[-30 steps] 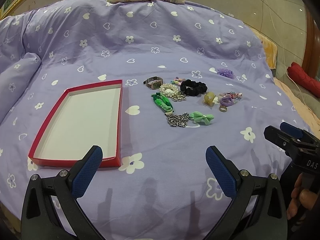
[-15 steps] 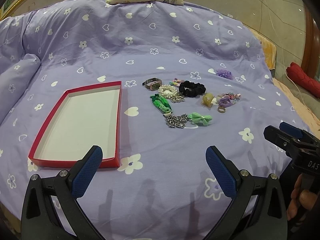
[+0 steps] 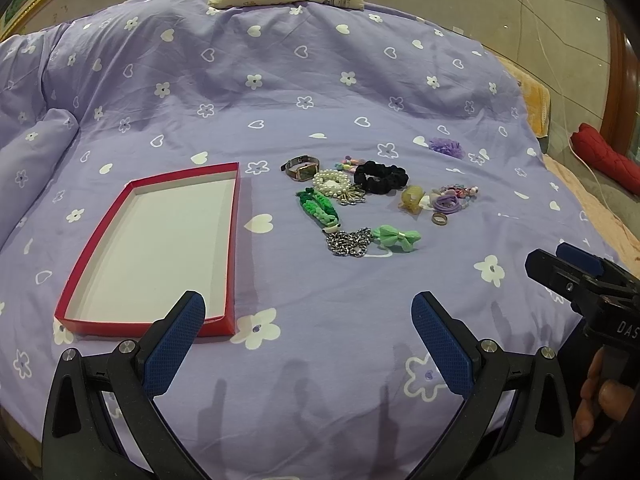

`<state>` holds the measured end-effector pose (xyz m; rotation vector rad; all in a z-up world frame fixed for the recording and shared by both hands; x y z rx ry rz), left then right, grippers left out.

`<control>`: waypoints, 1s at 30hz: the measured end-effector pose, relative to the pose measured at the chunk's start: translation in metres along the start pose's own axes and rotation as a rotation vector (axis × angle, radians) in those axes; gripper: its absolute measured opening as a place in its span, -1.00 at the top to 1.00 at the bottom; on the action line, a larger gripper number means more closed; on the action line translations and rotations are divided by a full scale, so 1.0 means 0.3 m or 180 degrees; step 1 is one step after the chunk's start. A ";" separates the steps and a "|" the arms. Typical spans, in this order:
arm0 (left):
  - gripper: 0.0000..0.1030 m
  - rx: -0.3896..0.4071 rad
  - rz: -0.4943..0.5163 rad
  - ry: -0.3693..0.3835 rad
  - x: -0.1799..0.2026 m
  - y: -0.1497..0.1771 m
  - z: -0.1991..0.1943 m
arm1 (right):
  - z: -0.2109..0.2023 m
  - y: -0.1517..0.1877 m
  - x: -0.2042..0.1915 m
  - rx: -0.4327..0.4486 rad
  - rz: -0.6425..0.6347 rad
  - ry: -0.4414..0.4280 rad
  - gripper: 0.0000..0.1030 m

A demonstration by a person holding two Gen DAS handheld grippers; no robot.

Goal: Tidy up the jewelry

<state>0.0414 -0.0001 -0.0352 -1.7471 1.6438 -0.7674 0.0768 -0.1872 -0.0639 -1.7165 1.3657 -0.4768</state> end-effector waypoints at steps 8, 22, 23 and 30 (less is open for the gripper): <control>-1.00 -0.0021 0.0011 0.0025 0.009 -0.004 0.014 | -0.002 -0.007 0.002 0.0011 0.0019 -0.0021 -0.95; -1.00 -0.0060 0.0082 0.0140 0.031 -0.019 0.052 | 0.019 -0.015 0.024 -0.0042 0.0090 -0.0045 -0.95; -1.00 -0.0064 0.0092 0.0163 0.033 -0.025 0.056 | 0.022 -0.018 0.028 -0.0046 0.0104 -0.0043 -0.95; -1.00 -0.0108 0.0158 0.0283 0.058 -0.060 0.098 | 0.044 -0.049 0.073 -0.0054 0.0199 -0.0029 -0.95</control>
Point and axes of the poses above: each gripper's, at about its wrist camera, not at the fingertips, and z roughly the way its jaws point, x to its right, y to its underside, the point moved 6 cm from there along z, roughly the way its jaws point, and after that the axes turned 3 degrees about -y, right-handed, at the moved point
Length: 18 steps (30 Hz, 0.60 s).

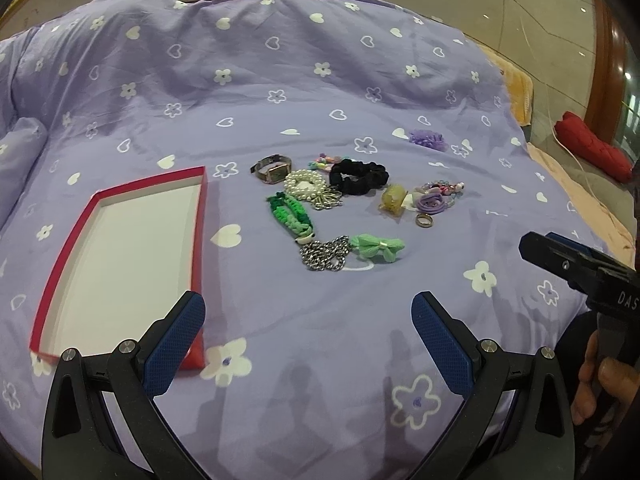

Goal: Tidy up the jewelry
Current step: 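Grasp the mint-green bow tie with the left tool while the right tool grasps the yellow claw clip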

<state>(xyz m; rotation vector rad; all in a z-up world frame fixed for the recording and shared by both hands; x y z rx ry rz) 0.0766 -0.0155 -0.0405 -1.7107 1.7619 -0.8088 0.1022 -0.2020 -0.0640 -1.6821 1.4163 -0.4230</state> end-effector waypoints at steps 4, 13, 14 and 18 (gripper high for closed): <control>-1.00 -0.0049 0.0064 0.0103 0.026 -0.025 0.039 | 0.024 -0.029 0.026 -0.0023 0.0051 -0.0019 -0.94; -0.96 -0.0158 0.0143 0.0340 0.099 -0.088 0.162 | 0.130 -0.100 0.097 -0.0130 0.0168 0.0013 -0.62; -0.95 -0.0171 0.0153 0.0358 0.104 -0.092 0.173 | 0.150 -0.107 0.108 -0.0163 0.0195 0.0019 -0.53; -0.93 -0.0231 0.0190 0.0403 0.127 -0.113 0.240 | 0.219 -0.133 0.142 -0.0272 0.0348 -0.0068 -0.30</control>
Point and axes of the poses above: each gripper's, at about its wrist camera, not at the fingertips, and z roughly the way its jaws point, x to its right, y to its underside, the point moved 6 cm from there along z, roughly the way its jaws point, and after that the axes turned 3 degrees about -y, right-handed, at the moved point
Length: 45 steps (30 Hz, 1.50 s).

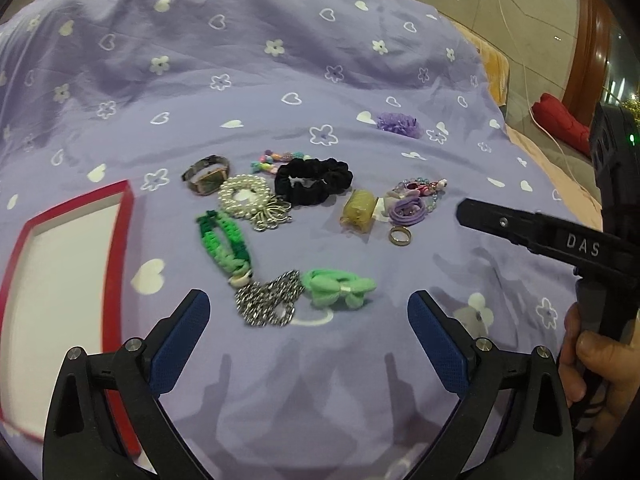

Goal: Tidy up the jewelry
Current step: 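Grasp the mint-green bow tie with the left tool while the right tool grasps the yellow claw clip, then carry both items into the tray and open both tools to release them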

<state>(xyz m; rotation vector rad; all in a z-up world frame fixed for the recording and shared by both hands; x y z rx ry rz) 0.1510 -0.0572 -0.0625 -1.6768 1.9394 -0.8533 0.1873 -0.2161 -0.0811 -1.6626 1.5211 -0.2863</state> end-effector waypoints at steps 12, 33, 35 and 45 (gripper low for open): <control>0.38 -0.0374 0.0061 0.0268 0.019 0.002 0.183 | 0.192 -0.070 -0.081 -0.0283 -0.0105 -0.0292 -0.26; 0.92 -0.0045 -0.0409 0.0488 -0.146 -0.025 -0.021 | 0.308 -0.055 -0.158 -0.0369 -0.0319 -0.0203 0.30; 0.92 0.0014 -0.0448 0.0448 -0.172 -0.026 -0.052 | 0.291 -0.046 -0.185 -0.0365 -0.0338 -0.0252 0.30; 0.92 0.0181 -0.0774 0.0129 -0.383 0.023 -0.190 | 0.246 0.028 -0.420 -0.0429 -0.0510 -0.0672 0.31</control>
Point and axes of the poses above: each gripper's, at about its wrist camera, not at the fingertips, and z roughly the way its jaws point, x to its right, y to its underside, the point moved 6 cm from there along z, roughly the way its jaws point, and after that the axes turned 3 degrees about -y, right-handed, at the moved point
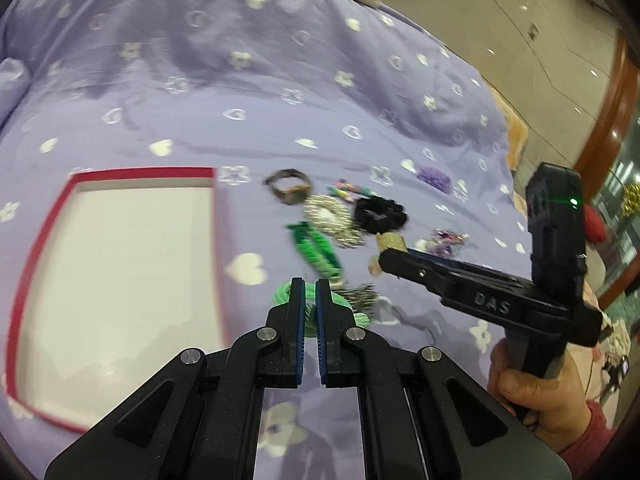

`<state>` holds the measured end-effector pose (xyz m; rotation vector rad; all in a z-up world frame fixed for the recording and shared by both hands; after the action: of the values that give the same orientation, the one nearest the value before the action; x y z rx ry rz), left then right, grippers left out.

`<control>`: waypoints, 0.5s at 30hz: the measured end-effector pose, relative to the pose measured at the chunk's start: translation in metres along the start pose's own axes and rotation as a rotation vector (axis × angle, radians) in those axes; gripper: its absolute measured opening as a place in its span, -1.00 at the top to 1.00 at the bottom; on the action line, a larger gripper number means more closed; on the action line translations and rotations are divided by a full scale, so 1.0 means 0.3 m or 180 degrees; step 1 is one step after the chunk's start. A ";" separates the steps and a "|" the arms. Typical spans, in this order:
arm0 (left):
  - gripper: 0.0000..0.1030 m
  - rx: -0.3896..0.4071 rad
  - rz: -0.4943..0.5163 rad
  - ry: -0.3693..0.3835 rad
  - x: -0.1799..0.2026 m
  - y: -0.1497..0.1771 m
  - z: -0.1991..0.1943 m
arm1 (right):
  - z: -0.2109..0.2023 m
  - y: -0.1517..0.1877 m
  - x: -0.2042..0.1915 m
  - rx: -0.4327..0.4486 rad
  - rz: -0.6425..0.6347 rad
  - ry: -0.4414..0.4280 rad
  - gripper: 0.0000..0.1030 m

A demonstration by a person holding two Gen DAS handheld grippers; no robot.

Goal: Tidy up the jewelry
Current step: 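Carry both items into the tray and open both tools to release them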

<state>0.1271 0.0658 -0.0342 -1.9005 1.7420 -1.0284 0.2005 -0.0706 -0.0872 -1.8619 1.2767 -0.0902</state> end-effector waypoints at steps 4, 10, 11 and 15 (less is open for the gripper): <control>0.92 0.0065 -0.0123 -0.0133 -0.088 0.005 -0.047 | 0.028 0.008 -0.108 -0.0046 -0.0119 -0.0144 0.31; 0.92 0.0135 -0.0290 -0.0335 -0.218 0.018 -0.101 | 0.064 0.022 -0.250 -0.0122 -0.0321 -0.0310 0.31; 0.92 0.0144 -0.0319 -0.0366 -0.240 0.017 -0.110 | 0.072 0.024 -0.271 -0.0133 -0.0351 -0.0335 0.31; 0.92 0.0175 -0.0431 -0.0504 -0.330 0.023 -0.139 | 0.116 0.037 -0.369 -0.0213 -0.0459 -0.0455 0.31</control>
<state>0.0952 0.1685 -0.0374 -2.0287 1.5010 -0.9338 0.1568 0.0367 -0.0744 -1.9795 1.0592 0.0088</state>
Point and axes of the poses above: each gripper's, at about its wrist camera, not at the fingertips, and z roughly the way its jaws point, x to its right, y to its underside, the point moved 6 cm from there along z, roughly the way its jaws point, and after that the axes turned 3 degrees about -y, right-handed, at the moved point
